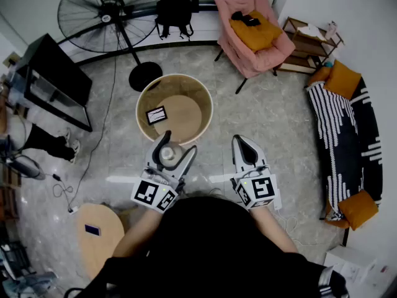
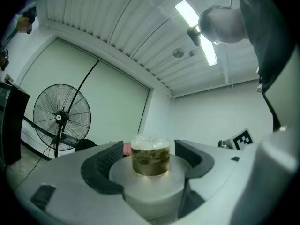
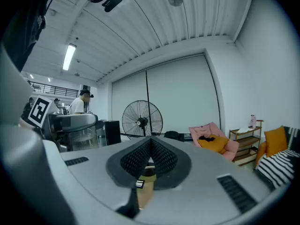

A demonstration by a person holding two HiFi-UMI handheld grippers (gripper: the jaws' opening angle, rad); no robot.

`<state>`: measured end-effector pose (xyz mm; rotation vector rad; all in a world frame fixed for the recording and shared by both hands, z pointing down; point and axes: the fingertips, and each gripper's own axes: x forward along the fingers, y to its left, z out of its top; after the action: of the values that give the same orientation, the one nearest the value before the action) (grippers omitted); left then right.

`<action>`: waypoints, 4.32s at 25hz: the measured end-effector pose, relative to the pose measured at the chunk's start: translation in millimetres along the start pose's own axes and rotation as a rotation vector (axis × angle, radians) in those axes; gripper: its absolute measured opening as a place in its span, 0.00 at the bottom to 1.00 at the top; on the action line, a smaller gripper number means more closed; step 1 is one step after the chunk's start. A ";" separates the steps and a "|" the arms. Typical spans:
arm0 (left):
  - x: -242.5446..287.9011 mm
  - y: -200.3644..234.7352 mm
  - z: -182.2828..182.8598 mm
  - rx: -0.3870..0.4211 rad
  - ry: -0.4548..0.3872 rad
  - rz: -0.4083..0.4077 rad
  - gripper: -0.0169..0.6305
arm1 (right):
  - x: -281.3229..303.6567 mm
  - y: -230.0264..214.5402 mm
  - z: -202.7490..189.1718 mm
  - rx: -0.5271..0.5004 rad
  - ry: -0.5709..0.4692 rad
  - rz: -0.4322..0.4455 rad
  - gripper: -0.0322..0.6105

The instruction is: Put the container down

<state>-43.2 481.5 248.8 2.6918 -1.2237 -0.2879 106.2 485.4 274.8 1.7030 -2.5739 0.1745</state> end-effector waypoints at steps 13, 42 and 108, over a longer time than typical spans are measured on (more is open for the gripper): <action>18.4 -26.3 -18.0 0.015 -0.019 0.079 0.56 | -38.2 -53.9 -10.4 0.013 -0.035 0.014 0.08; 226.9 102.0 -55.8 -0.044 0.026 0.130 0.56 | 125.4 -202.6 -17.2 -0.006 0.080 0.035 0.08; 430.9 388.5 -91.2 -0.022 -0.089 1.256 0.56 | 678.6 -211.7 -33.1 -0.167 0.266 1.311 0.08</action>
<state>-24.7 -90.0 382.7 1.4156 -2.5289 -0.2042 34.2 -212.8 392.4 -0.2430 -2.8638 0.1827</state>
